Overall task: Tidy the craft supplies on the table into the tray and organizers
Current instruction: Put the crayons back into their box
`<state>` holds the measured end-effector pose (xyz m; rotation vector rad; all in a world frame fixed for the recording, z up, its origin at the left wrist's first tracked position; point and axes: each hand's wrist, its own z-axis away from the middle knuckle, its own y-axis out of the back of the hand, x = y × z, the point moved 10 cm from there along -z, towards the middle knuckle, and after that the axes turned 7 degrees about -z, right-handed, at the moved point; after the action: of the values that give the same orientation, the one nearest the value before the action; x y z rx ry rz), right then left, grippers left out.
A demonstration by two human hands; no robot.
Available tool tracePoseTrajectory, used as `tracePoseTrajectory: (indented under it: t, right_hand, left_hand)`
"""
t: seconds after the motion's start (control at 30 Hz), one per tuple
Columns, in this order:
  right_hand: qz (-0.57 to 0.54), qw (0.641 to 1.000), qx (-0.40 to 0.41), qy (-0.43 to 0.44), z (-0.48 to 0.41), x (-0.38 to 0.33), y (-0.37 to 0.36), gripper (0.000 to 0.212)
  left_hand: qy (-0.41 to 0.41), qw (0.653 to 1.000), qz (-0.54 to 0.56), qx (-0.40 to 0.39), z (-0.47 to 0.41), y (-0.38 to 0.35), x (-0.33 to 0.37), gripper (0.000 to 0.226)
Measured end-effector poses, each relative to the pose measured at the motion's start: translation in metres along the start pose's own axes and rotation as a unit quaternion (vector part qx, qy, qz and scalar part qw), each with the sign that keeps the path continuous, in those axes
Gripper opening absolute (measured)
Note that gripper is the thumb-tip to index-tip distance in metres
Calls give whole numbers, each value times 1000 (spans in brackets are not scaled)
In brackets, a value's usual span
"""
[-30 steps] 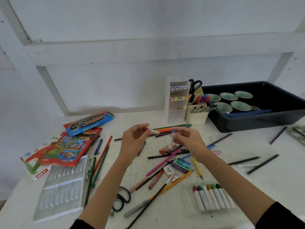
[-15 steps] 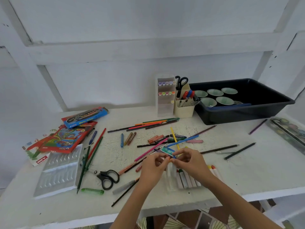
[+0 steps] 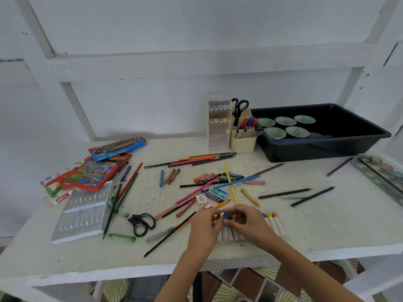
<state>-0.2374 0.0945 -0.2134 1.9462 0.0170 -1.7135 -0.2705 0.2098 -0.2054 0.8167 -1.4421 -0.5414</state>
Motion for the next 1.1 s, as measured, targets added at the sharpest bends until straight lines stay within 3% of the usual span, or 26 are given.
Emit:
tracePoseTrajectory:
  t: [0.2,0.4,0.63,0.7,0.77,0.87,1.1]
  right_hand:
    - [76,996,-24,40,1,-6,-8,33]
    - [150,983,-42,97,4,-11,-16,33]
    - [364,898,-35,242,24,-32,-40,10]
    - [354,906,-41,227,21,-29,-43,12]
    - [286,941,-38,174,13,-21,-35,21]
    - [185,975,-21,124,7,-18,-20,16]
    - [132,983,-28,124,-5,-22,-9,15]
  left_hand:
    - [17,997,-69,15,10,-4,-2,31]
    - [50,998,-33,38,11,-1,-10,30]
    - [64,995,-47,53,12,-3,-14,20]
    - [60,995,-55,52,12,-3,-13,20]
    - [55,996,-54,54,13,-3,-12,21]
    - [52,996,-25,63,15,1,-11,23]
    - [40,988,52,139,20,44,-9,21]
